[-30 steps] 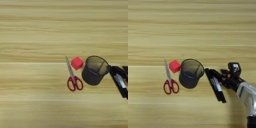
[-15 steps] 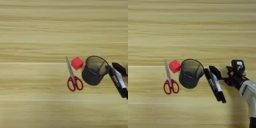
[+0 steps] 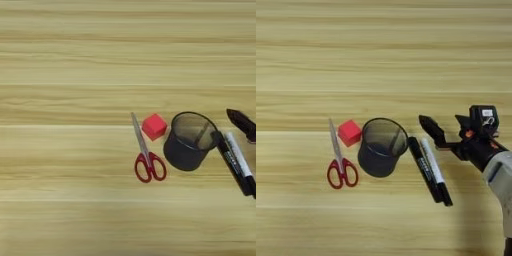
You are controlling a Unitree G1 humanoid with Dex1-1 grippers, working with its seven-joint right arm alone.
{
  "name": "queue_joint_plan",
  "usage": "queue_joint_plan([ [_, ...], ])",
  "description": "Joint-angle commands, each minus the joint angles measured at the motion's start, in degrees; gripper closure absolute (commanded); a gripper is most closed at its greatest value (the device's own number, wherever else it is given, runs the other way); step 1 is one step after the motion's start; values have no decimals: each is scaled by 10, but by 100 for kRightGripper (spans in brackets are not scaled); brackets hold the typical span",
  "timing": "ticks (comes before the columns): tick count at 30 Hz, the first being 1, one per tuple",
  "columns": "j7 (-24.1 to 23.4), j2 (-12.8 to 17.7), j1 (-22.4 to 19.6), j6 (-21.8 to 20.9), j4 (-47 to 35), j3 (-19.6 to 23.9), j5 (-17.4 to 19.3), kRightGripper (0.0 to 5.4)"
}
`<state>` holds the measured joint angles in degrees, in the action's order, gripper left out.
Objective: Move the objects on the table
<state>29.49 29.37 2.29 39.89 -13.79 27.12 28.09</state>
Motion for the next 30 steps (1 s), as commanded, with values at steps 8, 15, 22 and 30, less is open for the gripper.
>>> queue_joint_plan([
  [8, -28, 35, -13, 85, -153, 16, 53, 4],
  [15, -36, 41, -7, 142, -200, 11, 80, 4],
  [22, -42, 43, -11, 191, -216, 1, 102, 4],
  [30, -45, 35, -18, 207, -207, -18, 105, 4],
])
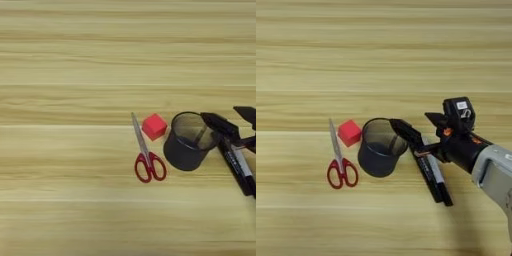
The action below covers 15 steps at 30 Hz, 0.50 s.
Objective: Move the objects on the table
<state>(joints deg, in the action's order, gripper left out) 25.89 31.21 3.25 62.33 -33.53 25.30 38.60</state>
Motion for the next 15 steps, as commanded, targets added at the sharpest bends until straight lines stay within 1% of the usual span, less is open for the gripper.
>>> queue_joint_plan([
  [1, -9, 16, -28, -17, -8, -3, 0, 4],
  [7, -13, 9, -30, -14, -7, -23, -3, 4],
  [12, -13, 5, -31, -23, 13, -40, -14, 4],
  [15, -15, 3, -35, -24, 20, -47, -17, 27],
])
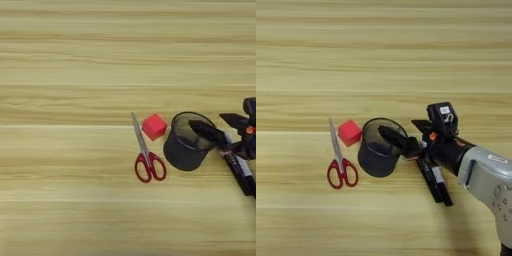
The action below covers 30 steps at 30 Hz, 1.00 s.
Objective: Move the objects on the table
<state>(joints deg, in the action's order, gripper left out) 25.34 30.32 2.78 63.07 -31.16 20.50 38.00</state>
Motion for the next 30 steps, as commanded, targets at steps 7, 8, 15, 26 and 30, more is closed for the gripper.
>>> queue_joint_plan([
  [7, -9, 6, -30, -33, 6, -8, -17, 99],
  [8, -9, 5, -30, -32, 8, -9, -18, 107],
  [15, -10, 3, -32, -33, 16, -11, -20, 183],
  [26, -10, 2, -31, -30, 15, -14, -27, 294],
  [30, -13, 3, -30, -31, 13, -13, -30, 345],
])
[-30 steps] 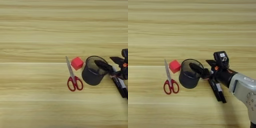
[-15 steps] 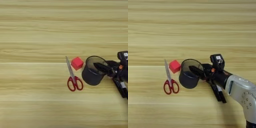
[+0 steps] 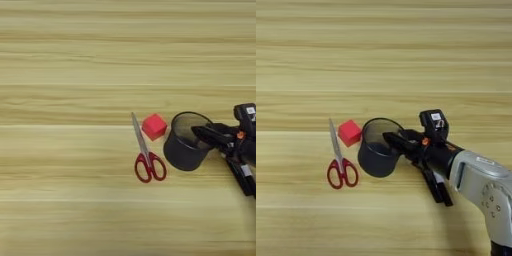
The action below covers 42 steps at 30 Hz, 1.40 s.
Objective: Move the objects on the table
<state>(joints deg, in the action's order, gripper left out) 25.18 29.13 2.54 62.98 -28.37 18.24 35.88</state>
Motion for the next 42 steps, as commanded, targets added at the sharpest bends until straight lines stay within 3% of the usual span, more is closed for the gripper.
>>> queue_joint_plan([
  [1, -12, 15, -28, -29, -17, 10, -9, 356],
  [12, -14, 21, -27, -26, -24, 15, -8, 485],
  [42, -12, 18, -35, -20, -35, 41, 11, 500],
])
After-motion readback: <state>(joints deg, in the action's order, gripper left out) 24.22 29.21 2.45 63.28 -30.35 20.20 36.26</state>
